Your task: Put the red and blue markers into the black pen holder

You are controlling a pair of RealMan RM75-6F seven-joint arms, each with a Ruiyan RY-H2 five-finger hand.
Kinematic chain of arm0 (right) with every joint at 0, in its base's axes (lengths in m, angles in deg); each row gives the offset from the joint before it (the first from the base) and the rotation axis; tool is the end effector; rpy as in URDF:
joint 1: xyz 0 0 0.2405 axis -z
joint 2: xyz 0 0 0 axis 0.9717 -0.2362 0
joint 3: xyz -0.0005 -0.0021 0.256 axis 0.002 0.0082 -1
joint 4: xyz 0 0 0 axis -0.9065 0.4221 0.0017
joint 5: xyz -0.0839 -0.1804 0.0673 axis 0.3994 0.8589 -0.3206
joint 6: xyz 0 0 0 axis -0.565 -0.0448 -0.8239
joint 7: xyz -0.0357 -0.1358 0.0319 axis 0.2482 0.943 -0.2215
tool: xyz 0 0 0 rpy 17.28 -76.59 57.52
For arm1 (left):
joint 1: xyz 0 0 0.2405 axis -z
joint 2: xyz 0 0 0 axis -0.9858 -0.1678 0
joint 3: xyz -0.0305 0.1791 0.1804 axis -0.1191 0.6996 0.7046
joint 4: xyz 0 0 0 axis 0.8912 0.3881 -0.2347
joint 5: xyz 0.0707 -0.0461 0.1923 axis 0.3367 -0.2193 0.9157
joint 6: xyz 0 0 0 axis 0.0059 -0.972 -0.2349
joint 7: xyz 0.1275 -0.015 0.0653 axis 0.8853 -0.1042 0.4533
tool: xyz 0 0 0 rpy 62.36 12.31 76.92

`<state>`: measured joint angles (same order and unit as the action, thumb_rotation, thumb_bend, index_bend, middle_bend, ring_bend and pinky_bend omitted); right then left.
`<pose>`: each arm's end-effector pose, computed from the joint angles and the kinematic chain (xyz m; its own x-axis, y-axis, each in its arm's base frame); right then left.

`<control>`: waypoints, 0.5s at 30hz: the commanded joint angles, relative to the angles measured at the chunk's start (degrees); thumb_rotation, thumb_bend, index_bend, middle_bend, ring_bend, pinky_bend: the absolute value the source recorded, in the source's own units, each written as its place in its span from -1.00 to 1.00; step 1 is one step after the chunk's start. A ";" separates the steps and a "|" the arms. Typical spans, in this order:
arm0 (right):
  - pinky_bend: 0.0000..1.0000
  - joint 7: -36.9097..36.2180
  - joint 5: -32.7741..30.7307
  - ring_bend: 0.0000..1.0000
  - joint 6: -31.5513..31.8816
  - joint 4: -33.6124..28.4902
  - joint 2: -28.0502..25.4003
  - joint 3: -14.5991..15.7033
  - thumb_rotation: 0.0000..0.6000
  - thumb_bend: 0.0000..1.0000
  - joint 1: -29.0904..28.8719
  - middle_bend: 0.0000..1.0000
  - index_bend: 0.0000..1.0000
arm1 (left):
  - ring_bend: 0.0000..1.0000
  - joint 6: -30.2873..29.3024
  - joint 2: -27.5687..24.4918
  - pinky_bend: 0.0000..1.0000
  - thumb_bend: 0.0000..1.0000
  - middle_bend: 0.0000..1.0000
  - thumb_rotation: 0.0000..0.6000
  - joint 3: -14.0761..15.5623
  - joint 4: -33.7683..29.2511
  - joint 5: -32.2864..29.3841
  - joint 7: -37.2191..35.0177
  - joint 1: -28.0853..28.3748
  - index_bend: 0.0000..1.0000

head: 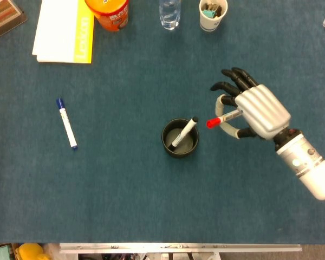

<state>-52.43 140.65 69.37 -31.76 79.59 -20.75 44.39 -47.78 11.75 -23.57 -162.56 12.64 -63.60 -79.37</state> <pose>-0.1295 -0.2754 0.0207 0.2487 -0.3167 0.9153 -0.8811 -0.4664 0.0780 -0.3030 0.1635 0.2039 0.3544 -0.0902 0.9307 0.9345 0.0696 -0.3491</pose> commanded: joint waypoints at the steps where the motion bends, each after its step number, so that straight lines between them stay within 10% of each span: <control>1: -1.00 -10.85 2.50 -0.94 0.21 -6.02 -4.07 -2.37 1.00 -0.37 -0.94 -0.45 0.21 | -1.00 -0.08 -0.05 -0.84 -0.54 -0.92 1.00 0.01 -0.22 0.06 0.22 -0.04 -0.57; 15: -1.00 -23.58 5.28 -0.94 -3.86 -4.67 -0.26 -0.13 1.00 -0.37 -4.98 -0.44 0.21 | -1.00 0.11 0.15 -0.84 -0.54 -0.92 1.00 0.32 -0.43 0.49 0.80 -0.04 -0.57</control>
<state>-76.09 145.64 65.84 -37.35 78.33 -21.42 39.90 -47.66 11.89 -23.24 -163.01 13.14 -62.78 -79.40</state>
